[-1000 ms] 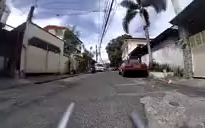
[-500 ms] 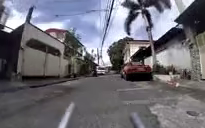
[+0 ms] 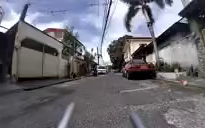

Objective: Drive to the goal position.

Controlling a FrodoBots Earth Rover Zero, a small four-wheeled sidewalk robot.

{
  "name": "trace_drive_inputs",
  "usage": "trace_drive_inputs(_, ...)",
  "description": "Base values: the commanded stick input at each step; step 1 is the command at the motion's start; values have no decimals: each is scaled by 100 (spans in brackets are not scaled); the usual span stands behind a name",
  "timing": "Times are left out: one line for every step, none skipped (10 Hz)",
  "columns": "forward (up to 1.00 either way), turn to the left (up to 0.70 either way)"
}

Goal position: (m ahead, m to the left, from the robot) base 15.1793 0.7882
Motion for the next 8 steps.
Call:
trace_drive_inputs(85, -23)
trace_drive_inputs(85, -6)
trace_drive_inputs(85, 0)
trace_drive_inputs(85, 0)
trace_drive_inputs(85, 0)
trace_drive_inputs(85, 0)
trace_drive_inputs(85, -14)
trace_drive_inputs(85, -34)
